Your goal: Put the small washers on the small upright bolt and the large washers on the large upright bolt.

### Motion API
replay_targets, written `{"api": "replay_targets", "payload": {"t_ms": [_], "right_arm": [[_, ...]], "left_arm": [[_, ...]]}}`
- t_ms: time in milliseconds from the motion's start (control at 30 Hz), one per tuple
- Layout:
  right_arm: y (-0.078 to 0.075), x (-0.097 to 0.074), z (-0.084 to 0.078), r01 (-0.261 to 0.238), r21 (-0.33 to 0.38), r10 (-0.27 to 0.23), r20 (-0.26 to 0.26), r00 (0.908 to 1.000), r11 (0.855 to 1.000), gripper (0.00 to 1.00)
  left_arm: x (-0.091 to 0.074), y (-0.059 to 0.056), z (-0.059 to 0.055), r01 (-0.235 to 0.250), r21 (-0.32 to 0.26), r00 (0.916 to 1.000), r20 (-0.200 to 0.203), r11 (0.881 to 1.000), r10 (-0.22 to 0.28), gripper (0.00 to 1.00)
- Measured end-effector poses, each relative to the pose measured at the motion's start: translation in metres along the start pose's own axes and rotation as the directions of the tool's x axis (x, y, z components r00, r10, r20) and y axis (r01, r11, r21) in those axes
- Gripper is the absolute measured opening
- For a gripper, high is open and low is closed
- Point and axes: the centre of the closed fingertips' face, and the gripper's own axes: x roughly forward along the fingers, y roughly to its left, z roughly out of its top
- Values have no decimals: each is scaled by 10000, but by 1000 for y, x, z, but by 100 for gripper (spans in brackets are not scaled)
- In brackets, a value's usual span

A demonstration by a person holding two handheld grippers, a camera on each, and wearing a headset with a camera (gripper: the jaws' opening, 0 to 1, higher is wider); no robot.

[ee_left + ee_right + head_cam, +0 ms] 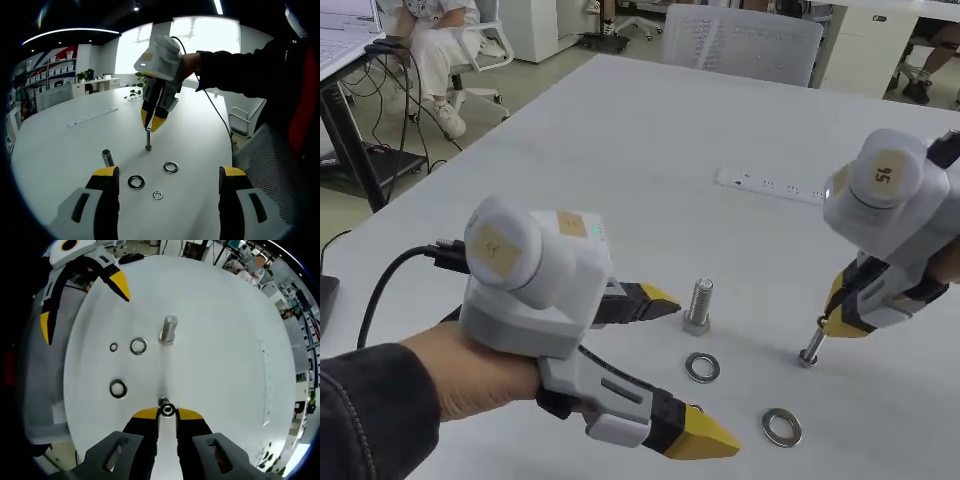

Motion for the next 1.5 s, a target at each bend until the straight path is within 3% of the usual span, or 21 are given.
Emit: {"api": "replay_targets", "payload": {"t_ms": [800, 1500], "right_arm": [[1, 11, -2, -190, 76, 191, -83, 9998, 9998, 14], [4, 37, -8, -542, 179, 545, -180, 9984, 9984, 14]], "left_arm": [[-1, 1, 0, -43, -1, 10000, 0, 10000, 43, 82], [-1, 3, -2, -86, -79, 9999, -94, 9999, 86, 82]]}}
